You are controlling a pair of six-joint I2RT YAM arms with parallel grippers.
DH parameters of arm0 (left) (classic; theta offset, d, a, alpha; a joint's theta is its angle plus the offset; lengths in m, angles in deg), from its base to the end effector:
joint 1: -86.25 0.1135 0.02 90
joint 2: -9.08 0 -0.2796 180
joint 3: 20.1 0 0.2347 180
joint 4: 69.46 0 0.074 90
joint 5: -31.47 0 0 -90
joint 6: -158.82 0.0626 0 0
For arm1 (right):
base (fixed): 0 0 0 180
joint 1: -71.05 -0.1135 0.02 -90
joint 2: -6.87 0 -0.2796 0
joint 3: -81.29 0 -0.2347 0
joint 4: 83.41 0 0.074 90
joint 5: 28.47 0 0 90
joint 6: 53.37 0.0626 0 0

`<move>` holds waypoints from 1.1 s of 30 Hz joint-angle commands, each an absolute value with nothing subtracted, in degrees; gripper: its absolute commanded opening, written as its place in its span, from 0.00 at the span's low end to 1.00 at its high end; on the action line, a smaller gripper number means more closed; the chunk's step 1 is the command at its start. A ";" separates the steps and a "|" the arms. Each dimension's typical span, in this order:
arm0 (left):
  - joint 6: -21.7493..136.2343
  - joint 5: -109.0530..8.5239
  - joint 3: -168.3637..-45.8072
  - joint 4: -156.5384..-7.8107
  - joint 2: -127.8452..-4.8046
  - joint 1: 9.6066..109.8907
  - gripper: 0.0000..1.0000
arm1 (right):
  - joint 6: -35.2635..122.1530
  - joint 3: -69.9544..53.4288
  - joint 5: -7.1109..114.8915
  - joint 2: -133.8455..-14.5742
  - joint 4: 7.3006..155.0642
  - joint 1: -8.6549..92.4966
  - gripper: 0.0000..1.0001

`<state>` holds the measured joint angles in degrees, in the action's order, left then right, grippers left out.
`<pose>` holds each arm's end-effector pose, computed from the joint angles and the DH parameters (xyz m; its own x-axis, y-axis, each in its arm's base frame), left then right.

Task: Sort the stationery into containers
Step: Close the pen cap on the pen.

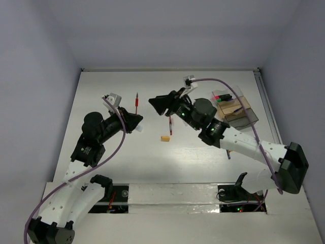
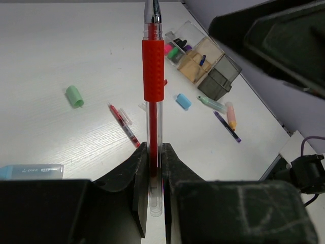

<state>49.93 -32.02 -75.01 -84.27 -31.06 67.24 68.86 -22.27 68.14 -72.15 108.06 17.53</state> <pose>0.1452 -0.0796 0.3535 -0.2316 -0.2266 -0.9460 0.6749 0.6630 -0.3240 0.2054 0.2657 0.3985 -0.3122 0.4689 -0.8263 -0.6675 0.5107 0.5420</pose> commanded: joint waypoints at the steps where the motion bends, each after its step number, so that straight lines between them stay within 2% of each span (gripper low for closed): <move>1: 50.89 -32.60 -75.61 -83.22 -29.50 67.53 0.00 | 66.43 -24.21 75.93 -67.05 101.05 21.55 0.45; 4: 50.98 -33.04 -75.79 -83.49 -29.07 67.53 0.00 | 67.47 -25.54 78.66 -65.29 88.59 28.93 0.32; 5: 51.07 -32.95 -75.79 -83.49 -28.98 66.92 0.00 | 68.18 -25.45 78.93 -65.29 85.41 30.86 0.19; 8: 51.07 -32.95 -75.87 -83.66 -28.45 66.21 0.00 | 67.05 -27.03 80.16 -66.16 76.26 37.98 0.00; 11: 51.24 -33.12 -76.05 -83.92 -27.92 65.59 0.00 | 65.03 -27.82 81.04 -68.36 71.94 42.47 0.00; 13: 51.51 -33.82 -76.05 -84.19 -27.40 64.89 0.00 | 64.23 -27.22 82.09 -70.20 69.93 44.32 0.08; 14: 51.77 -34.44 -76.05 -84.19 -27.22 64.37 0.00 | 63.27 -26.86 82.36 -73.08 69.48 45.90 0.22; 16: 52.21 -35.14 -76.22 -85.50 -26.60 64.36 0.00 | 63.09 -24.94 82.45 -76.17 67.55 46.53 0.34; 17: 52.56 -36.10 -76.31 -85.77 -26.25 64.36 0.00 | 62.82 -24.66 82.54 -78.80 67.71 47.31 0.48; 19: 52.74 -36.73 -76.49 -86.39 -25.64 63.75 0.00 | 63.08 -23.96 80.09 -81.10 68.41 48.11 0.57; 20: 52.91 -37.08 -76.49 -86.56 -25.55 63.75 0.00 | 63.52 -23.61 79.47 -81.89 69.11 48.11 0.64; 23: 53.09 -37.52 -76.58 -86.83 -25.37 63.23 0.00 | 64.40 -22.03 78.06 -86.19 70.17 49.33 0.71; 33: 53.53 -38.57 -76.75 -87.35 -25.37 62.69 0.00 | 68.00 -20.09 73.49 -94.37 74.31 50.39 0.71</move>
